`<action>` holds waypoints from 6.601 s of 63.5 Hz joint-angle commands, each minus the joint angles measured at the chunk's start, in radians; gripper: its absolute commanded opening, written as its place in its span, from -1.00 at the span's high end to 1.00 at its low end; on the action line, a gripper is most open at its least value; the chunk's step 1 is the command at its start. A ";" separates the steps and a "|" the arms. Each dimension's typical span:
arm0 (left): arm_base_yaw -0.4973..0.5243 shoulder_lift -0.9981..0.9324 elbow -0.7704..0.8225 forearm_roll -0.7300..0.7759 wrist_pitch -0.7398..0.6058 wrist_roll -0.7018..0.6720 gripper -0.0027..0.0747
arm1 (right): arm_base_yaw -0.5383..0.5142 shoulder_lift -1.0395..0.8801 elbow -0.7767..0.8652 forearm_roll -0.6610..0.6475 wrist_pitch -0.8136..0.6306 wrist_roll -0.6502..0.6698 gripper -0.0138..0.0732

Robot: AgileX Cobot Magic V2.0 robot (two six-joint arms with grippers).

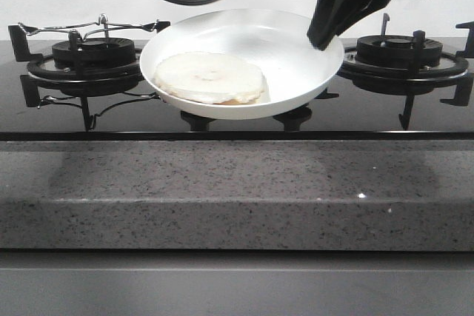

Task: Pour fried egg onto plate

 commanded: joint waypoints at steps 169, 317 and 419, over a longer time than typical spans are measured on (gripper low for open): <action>0.471 0.157 -0.294 0.506 0.357 -0.898 -0.45 | 0.000 -0.053 -0.026 0.019 -0.047 -0.004 0.84; 0.016 -0.683 0.493 0.815 0.153 -1.054 -0.45 | -0.147 0.353 -0.485 0.142 0.066 0.139 0.66; 0.016 -0.683 0.493 0.815 0.138 -1.054 -0.41 | -0.068 -0.996 0.558 -0.146 0.073 0.139 -0.27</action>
